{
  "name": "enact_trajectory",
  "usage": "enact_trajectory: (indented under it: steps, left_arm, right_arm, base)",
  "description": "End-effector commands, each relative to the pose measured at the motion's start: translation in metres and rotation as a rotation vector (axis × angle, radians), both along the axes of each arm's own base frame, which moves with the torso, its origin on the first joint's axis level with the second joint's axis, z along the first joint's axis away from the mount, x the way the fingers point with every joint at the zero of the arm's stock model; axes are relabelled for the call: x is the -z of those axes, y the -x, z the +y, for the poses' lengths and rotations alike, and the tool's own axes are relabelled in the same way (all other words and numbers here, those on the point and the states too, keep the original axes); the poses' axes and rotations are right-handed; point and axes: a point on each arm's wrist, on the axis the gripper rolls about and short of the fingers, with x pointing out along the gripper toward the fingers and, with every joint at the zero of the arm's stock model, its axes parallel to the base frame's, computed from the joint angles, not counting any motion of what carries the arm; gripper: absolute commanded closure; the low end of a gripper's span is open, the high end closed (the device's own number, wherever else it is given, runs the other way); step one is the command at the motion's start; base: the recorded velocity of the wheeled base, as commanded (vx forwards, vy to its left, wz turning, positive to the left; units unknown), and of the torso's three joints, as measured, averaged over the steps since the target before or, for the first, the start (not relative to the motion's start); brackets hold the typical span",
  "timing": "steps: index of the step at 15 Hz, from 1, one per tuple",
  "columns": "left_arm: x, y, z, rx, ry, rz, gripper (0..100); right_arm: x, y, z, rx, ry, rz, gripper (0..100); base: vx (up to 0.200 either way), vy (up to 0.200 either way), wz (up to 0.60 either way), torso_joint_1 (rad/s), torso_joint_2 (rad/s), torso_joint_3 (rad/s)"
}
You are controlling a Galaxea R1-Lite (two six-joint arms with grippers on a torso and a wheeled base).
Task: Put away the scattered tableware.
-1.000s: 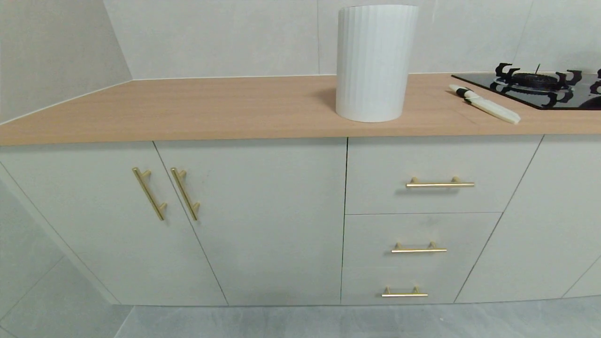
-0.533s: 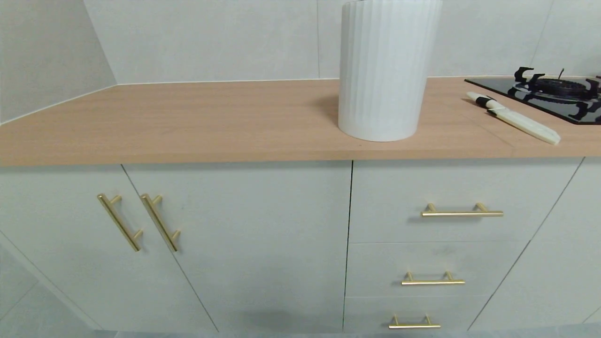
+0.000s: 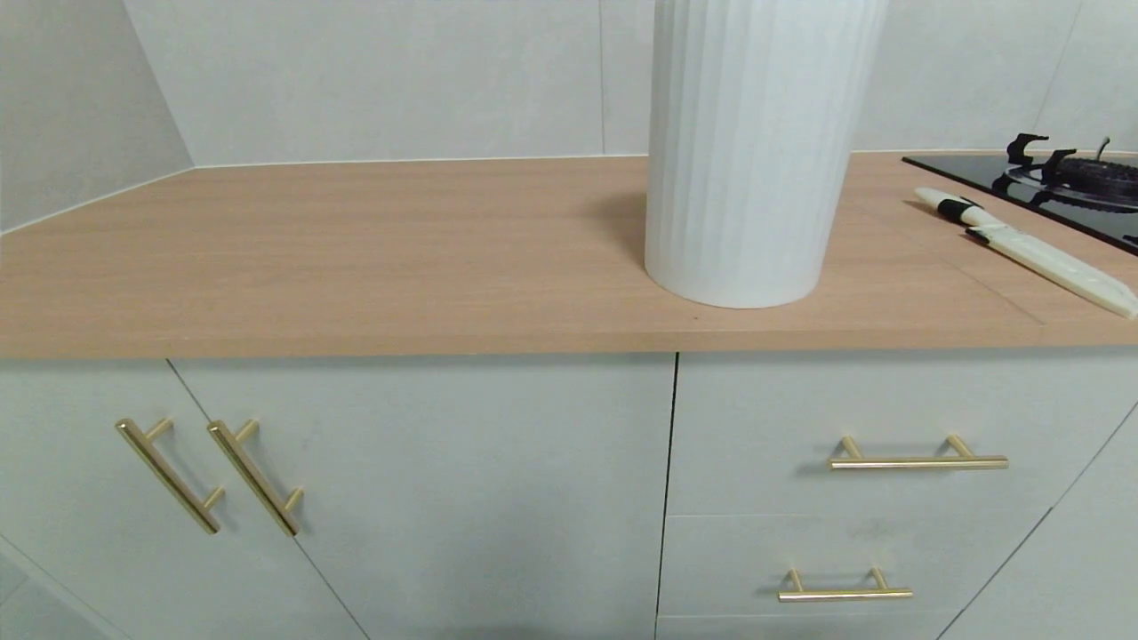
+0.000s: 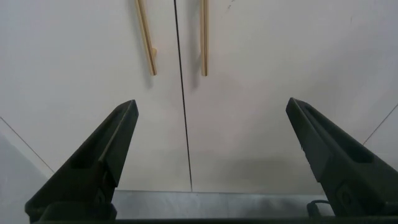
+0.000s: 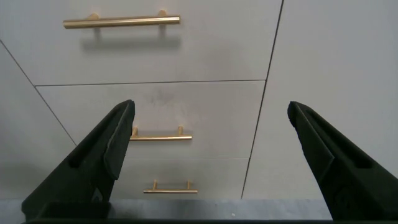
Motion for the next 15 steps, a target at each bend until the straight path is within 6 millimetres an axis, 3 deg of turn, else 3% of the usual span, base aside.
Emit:
enact_trajectory:
  steps: [1,6,13,15]
  left_arm:
    - [0.0,0.0,0.0,-0.001,0.001,0.0,0]
    - [0.0,0.0,0.0,-0.001,-0.002,0.0,0]
    - [0.0,0.0,0.0,-0.001,-0.001,0.0,0]
    - [0.0,0.0,0.0,-0.001,0.001,0.0,0]
  right_arm:
    - [-0.0001,-0.0001,0.0,-0.001,0.0,0.001,0]
    - [-0.0001,-0.0001,0.0,-0.001,0.0,0.001,0]
    - [-0.0001,-0.0001,0.0,0.001,0.0,0.001,0]
    - [-0.0001,-0.0001,0.0,-0.001,0.0,0.001,0]
  base:
    - [0.0,0.0,0.0,0.0,0.0,0.0]
    - [0.0,0.0,0.0,0.0,0.0,0.0]
    - [0.0,-0.2,0.0,0.005,0.0,-0.001]
    - [0.0,0.0,0.0,0.0,0.0,0.0]
